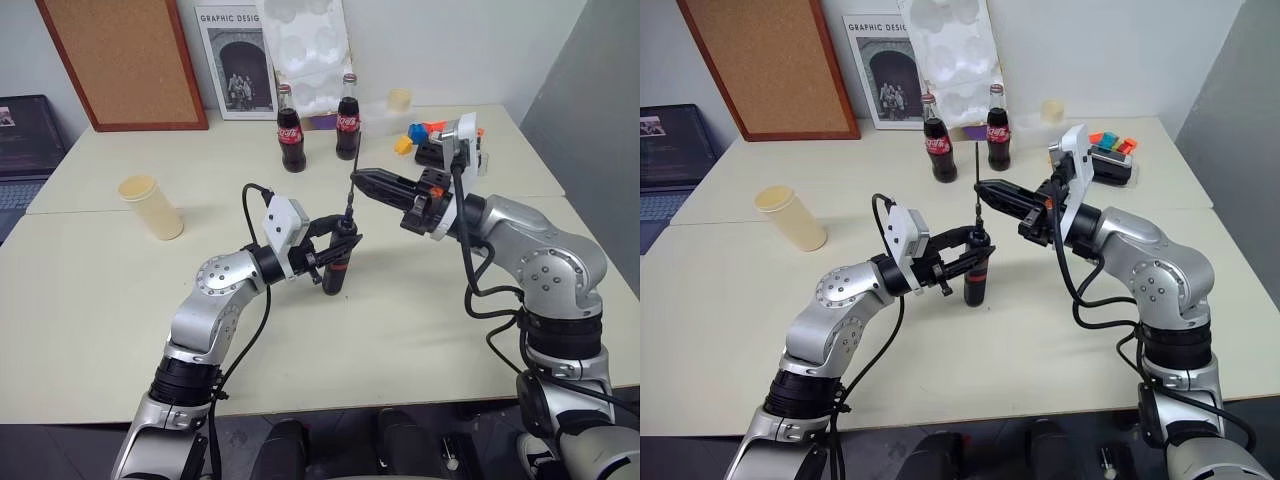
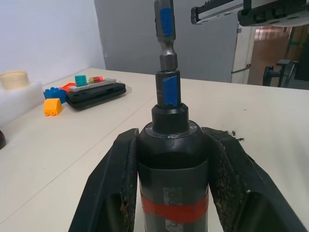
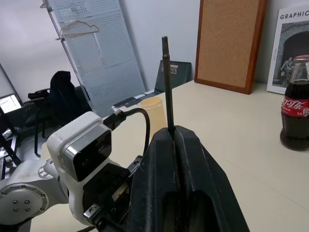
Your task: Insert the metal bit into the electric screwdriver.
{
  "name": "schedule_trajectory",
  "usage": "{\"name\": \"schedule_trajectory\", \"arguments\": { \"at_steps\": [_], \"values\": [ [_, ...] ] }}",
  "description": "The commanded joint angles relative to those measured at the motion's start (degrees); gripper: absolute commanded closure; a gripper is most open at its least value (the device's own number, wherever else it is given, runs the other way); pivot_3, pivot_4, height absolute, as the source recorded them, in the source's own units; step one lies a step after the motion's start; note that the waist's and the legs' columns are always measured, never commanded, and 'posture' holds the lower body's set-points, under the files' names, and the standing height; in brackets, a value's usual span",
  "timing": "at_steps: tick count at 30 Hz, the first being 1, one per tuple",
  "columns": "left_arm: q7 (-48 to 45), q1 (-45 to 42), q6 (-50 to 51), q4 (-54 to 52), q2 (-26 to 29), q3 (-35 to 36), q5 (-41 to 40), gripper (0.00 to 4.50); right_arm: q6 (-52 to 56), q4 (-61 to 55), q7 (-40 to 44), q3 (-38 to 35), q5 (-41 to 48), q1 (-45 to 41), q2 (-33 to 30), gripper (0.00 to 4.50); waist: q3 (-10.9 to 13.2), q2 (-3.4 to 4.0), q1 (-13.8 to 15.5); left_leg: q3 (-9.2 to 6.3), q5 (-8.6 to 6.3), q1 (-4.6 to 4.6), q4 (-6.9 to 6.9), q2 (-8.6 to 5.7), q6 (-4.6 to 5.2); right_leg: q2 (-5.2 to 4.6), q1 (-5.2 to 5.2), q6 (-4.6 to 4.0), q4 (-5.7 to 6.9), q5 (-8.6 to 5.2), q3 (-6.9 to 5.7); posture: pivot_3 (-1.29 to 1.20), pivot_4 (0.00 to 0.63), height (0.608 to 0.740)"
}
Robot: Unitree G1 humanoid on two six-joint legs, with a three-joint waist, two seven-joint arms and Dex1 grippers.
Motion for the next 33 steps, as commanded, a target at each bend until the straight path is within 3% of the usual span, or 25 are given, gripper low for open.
{"name": "schedule_trajectory", "arguments": {
  "at_steps": [1,33],
  "values": [
    [0.17,2.01,2.07,1.68,1.55,-0.32,1.32,2.83,-0.25,-2.37,0.24,-0.49,1.23,0.34,-0.11,4.46,0.00,0.00,0.00,0.00,0.00,0.00,0.00,0.00,0.00,0.00,0.00,0.00,0.00,0.00,0.00,0.00,0.150,0.740],
    [0.52,2.09,1.94,1.48,1.45,-0.16,1.41,2.83,1.56,-3.49,-4.70,0.56,1.69,3.42,2.73,4.46,0.00,0.00,0.00,0.00,0.00,0.02,-0.01,0.01,0.00,0.00,0.01,-0.19,0.00,-0.11,0.00,0.00,0.150,0.740]
  ]
}}
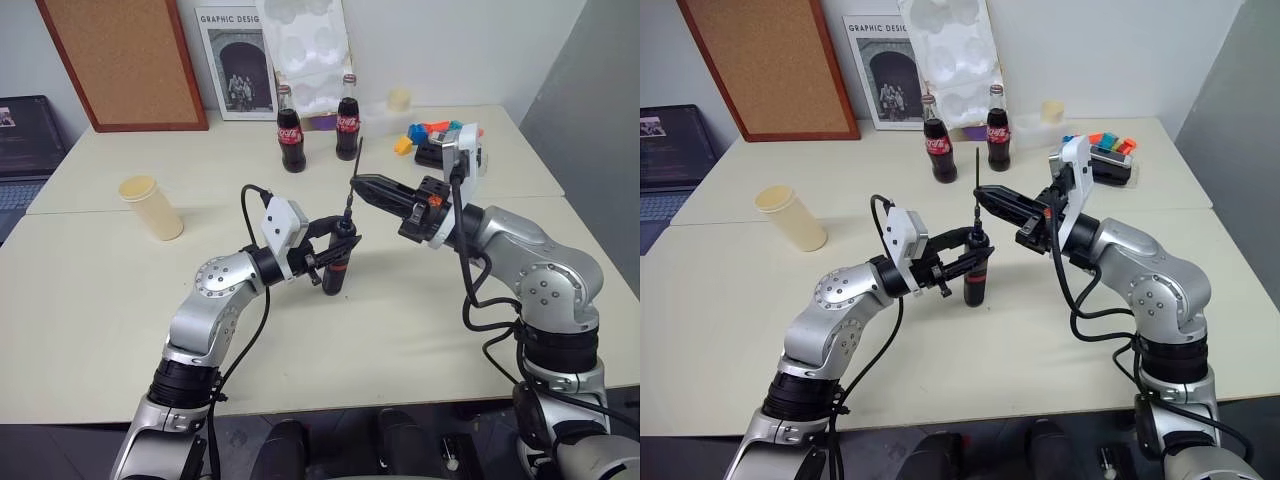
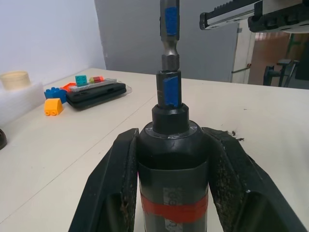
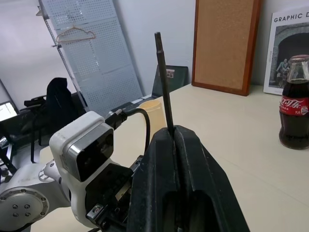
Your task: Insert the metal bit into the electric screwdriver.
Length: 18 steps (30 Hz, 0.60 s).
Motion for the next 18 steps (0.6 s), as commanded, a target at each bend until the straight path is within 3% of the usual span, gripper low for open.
{"name": "schedule_trajectory", "arguments": {
  "at_steps": [1,18],
  "values": [
    [0.44,1.58,1.96,2.06,1.29,-0.28,1.39,2.83,1.33,0.06,-1.28,0.56,0.87,0.19,0.93,4.46,0.00,0.00,0.00,0.00,0.00,0.00,0.00,0.00,0.00,0.00,0.00,0.00,0.00,0.00,0.00,0.00,0.150,0.740],
    [0.44,1.63,1.76,2.29,1.33,-0.13,1.45,2.83,0.55,-0.54,-3.42,-0.56,1.86,1.92,2.03,4.46,0.00,0.00,0.00,0.00,0.00,0.00,0.00,0.00,0.00,0.00,0.00,-0.01,-0.01,0.00,0.00,0.00,0.150,0.740]
  ]
}}
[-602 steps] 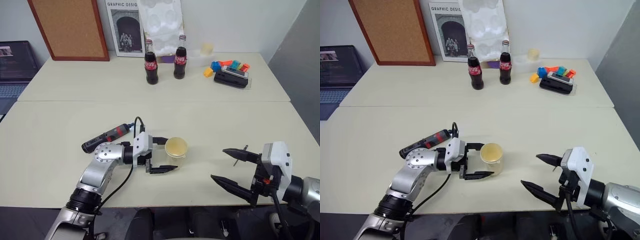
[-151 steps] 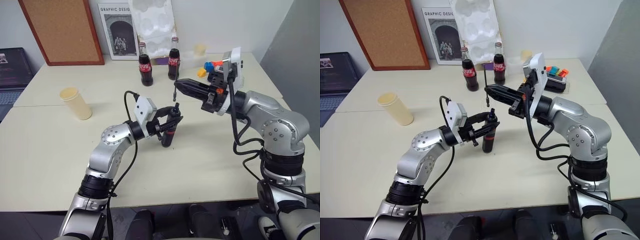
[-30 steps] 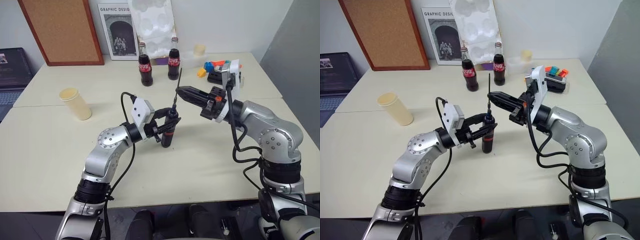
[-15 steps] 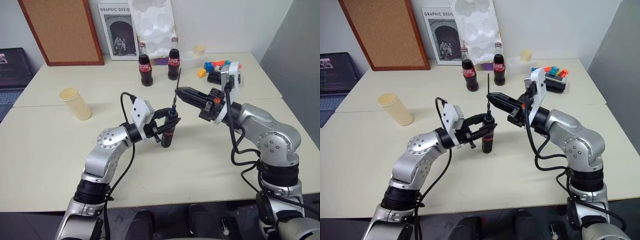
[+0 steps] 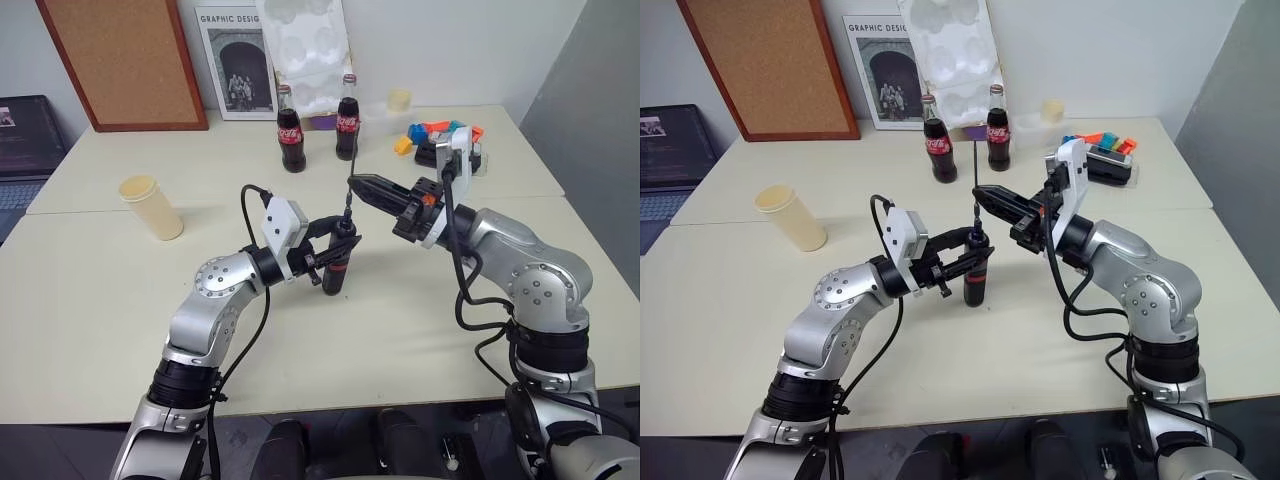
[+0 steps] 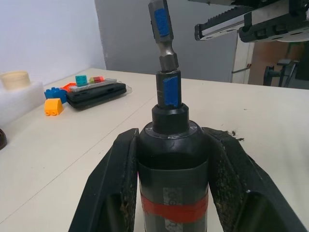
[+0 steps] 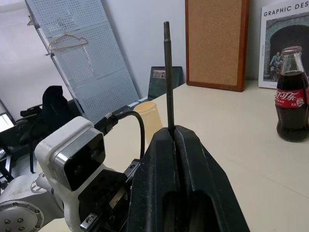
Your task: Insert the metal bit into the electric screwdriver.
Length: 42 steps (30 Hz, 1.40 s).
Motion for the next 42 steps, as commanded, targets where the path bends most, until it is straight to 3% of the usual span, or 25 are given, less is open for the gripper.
{"name": "schedule_trajectory", "arguments": {
  "at_steps": [1,42],
  "values": [
    [0.41,1.58,1.76,2.34,1.35,-0.16,1.44,2.83,0.13,-1.95,0.49,-0.03,1.01,1.85,-0.26,4.46,0.00,0.00,0.00,0.00,0.00,0.00,0.00,0.00,0.00,0.00,0.00,0.00,-0.01,0.00,0.00,0.00,0.150,0.740],
    [0.40,1.46,1.72,2.30,1.35,-0.20,1.56,2.83,-1.67,-2.49,1.01,1.02,0.84,0.96,-1.85,4.46,0.00,0.00,-0.03,0.00,0.00,-0.01,-0.04,0.00,0.00,0.00,-0.01,-0.05,-0.06,-0.03,0.00,0.00,0.150,0.740]
  ]
}}
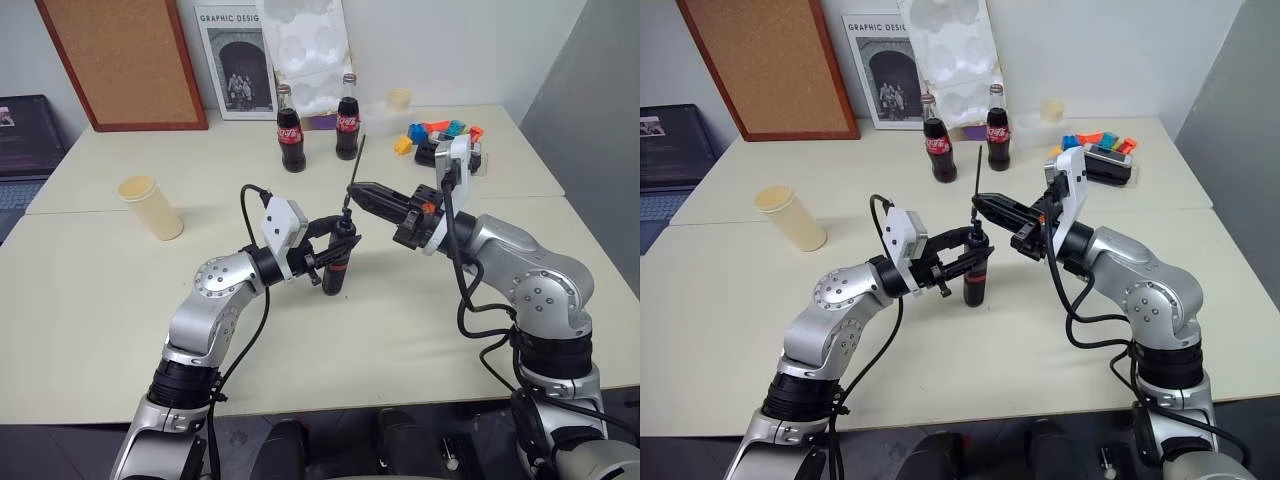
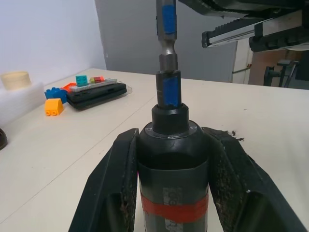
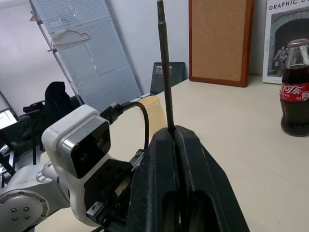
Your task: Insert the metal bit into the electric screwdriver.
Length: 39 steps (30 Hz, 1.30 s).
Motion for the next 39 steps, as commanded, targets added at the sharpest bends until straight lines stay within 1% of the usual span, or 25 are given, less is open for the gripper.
{"name": "schedule_trajectory", "arguments": {
  "at_steps": [1,13,29,39],
  "values": [
    [0.39,1.38,1.72,2.41,1.34,-0.31,1.57,2.83,-0.54,-1.38,0.42,-0.16,-0.06,0.01,-0.45,4.46,0.00,0.00,0.00,0.00,0.00,0.00,0.00,0.00,0.00,0.00,0.00,0.00,0.00,0.00,0.00,0.00,0.150,0.740],
    [0.32,1.25,1.61,2.52,1.24,-0.36,1.55,2.83,-0.91,-1.52,0.78,-0.13,-0.55,0.49,-1.39,4.46,0.00,0.00,0.00,0.00,0.00,0.00,-0.01,0.00,0.00,0.00,0.00,-0.01,-0.01,0.00,0.00,0.00,0.150,0.740],
    [0.45,1.39,1.48,2.60,1.11,-0.44,1.63,2.83,-1.22,0.55,1.07,-1.46,-0.03,-1.37,-2.30,4.46,0.00,0.00,0.00,0.00,0.00,0.00,-0.01,0.00,0.00,0.00,0.00,0.00,-0.01,0.00,0.00,0.00,0.150,0.740],
    [0.58,1.59,1.46,2.42,1.09,-0.41,1.63,2.83,-0.36,-0.39,1.68,-1.11,0.75,-0.82,-3.05,4.46,0.00,0.00,0.00,0.00,0.00,0.00,-0.01,0.00,0.00,0.00,0.00,0.00,-0.02,0.00,0.00,0.00,0.150,0.740]
  ]
}}
